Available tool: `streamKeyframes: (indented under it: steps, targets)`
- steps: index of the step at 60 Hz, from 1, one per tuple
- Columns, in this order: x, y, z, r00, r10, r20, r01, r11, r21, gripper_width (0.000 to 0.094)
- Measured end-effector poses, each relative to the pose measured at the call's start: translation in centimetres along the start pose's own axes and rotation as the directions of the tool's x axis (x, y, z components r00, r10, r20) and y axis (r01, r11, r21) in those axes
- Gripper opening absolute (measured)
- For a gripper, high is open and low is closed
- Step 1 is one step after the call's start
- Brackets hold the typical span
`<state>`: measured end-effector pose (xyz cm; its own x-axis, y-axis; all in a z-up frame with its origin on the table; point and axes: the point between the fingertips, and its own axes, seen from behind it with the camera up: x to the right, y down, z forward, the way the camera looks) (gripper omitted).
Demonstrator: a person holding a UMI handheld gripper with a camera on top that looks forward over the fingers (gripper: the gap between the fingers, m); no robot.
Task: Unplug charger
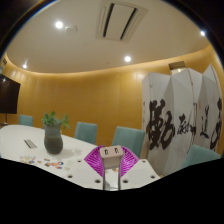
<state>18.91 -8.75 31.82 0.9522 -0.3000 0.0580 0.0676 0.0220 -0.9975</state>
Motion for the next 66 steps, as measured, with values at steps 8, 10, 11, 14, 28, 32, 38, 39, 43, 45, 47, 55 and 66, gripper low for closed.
streamKeyframes:
  steps: [8, 10, 11, 14, 28, 32, 38, 39, 43, 45, 47, 55, 66]
  targets:
    - [7.3, 13.1, 3.7, 0.995, 0.0, -0.101, -0.024, 0.97, -0.24, 0.0172]
    - [8.8, 16.2, 4.3, 0.993, 0.005, -0.12, -0.041, 0.953, -0.299, 0.0175]
    - [9.5, 17.6, 4.5, 0.992, 0.013, -0.127, -0.053, 0.945, -0.323, 0.0184]
    - [11.2, 21.5, 5.1, 0.989, 0.032, -0.143, -0.086, 0.918, -0.387, 0.0203]
    - [14.5, 32.1, 6.0, 0.982, 0.045, -0.183, -0.14, 0.825, -0.548, 0.0329]
    - [14.8, 32.1, 6.3, 0.981, 0.058, -0.184, -0.151, 0.824, -0.546, 0.0383]
    - [15.2, 31.1, 6.0, 0.978, 0.039, -0.205, -0.141, 0.846, -0.514, 0.0613]
    - [15.2, 30.8, 5.9, 0.977, 0.034, -0.208, -0.137, 0.852, -0.505, 0.0658]
    - [15.8, 28.8, 5.1, 0.977, 0.016, -0.212, -0.118, 0.87, -0.48, 0.0862]
    - [15.2, 28.1, 4.7, 0.976, 0.009, -0.216, -0.111, 0.878, -0.466, 0.0872]
    - [15.0, 27.3, 4.0, 0.976, 0.0, -0.217, -0.101, 0.885, -0.454, 0.0861]
    - [13.3, 24.0, -0.2, 0.979, -0.024, -0.202, -0.065, 0.905, -0.421, 0.0872]
    - [10.2, 20.4, -7.8, 0.984, -0.017, -0.177, -0.053, 0.922, -0.383, 0.0871]
